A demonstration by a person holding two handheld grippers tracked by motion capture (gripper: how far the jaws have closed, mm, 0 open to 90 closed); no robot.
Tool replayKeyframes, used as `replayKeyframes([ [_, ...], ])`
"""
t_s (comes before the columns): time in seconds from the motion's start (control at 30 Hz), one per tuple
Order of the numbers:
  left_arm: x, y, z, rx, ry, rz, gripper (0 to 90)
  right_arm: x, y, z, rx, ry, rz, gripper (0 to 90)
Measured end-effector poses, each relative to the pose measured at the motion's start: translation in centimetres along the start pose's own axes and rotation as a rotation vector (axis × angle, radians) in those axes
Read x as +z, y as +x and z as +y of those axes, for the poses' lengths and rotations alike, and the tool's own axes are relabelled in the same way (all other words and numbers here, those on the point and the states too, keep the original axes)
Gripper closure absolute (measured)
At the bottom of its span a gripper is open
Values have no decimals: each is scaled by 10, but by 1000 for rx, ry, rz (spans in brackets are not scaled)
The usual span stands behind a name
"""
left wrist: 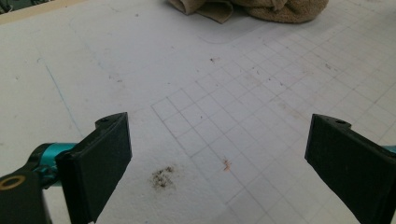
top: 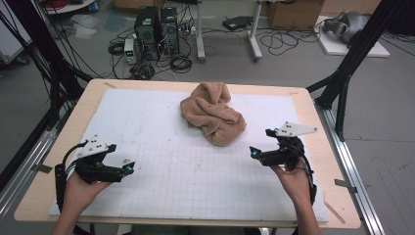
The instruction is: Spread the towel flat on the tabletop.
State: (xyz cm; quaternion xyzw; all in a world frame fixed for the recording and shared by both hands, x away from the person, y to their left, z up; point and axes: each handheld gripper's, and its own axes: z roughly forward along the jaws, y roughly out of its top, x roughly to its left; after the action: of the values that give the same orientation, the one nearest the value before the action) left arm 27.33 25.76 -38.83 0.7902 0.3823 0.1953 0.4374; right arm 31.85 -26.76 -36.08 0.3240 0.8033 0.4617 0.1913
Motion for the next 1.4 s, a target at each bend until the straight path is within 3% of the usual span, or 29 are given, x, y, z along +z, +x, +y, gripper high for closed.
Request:
replayKeyframes([
  [0.1, 1, 1, 3, -4, -3, -4, 77, 10, 0, 15, -19, -10, 0, 107],
  [0.23, 2, 1, 5, -9, -5, -9, 78, 37, -4, 39, -39, 26, 1, 108],
  [0.27, 2, 2, 5, -9, -6, -10, 78, 37, -4, 39, -39, 26, 1, 108],
  [0.43, 4, 3, 6, -12, -14, -14, 82, 69, -8, 49, -36, 60, 18, 111],
  [0.47, 4, 3, 7, -13, -15, -16, 84, 82, -9, 49, -25, 72, 26, 145],
  [0.6, 5, 4, 7, -16, -12, -17, 86, 99, -11, 46, -19, 105, 24, 181],
  [0.63, 6, 4, 7, -16, -10, -16, 88, 111, -14, 43, -9, 125, 39, 246],
  [0.7, 7, 5, 7, -17, -8, -18, 89, 114, -14, 42, -7, 135, 41, 270],
  [0.8, 8, 4, 7, -19, -8, -18, 96, 127, -14, 38, -9, 161, 29, 369],
  [0.83, 8, 3, 7, -19, -10, -19, 99, 131, -13, 36, -17, 173, 8, 443],
  [0.9, 10, 2, 8, -15, -10, -22, 108, 134, -13, 36, -17, 185, -14, 526],
  [0.93, 11, 1, 8, -15, -9, -24, 108, 134, -13, 36, -17, 185, -14, 526],
  [0.97, 12, 1, 9, -13, -9, -26, 113, 135, -15, 35, -30, 203, -14, 639],
  [1.0, 13, 0, 9, -17, -9, -26, 113, 135, -15, 35, -30, 203, -14, 639],
  [1.07, 15, 0, 9, -17, -7, -28, 118, 136, -16, 34, -48, 225, -2, 774],
  [1.27, 16, -3, 10, -13, -5, -37, 126, 132, -9, 39, -79, 225, 5, 840],
  [1.4, 13, -3, 10, -12, -14, -42, 141, 119, 5, 46, -138, 179, 71, 851],
])
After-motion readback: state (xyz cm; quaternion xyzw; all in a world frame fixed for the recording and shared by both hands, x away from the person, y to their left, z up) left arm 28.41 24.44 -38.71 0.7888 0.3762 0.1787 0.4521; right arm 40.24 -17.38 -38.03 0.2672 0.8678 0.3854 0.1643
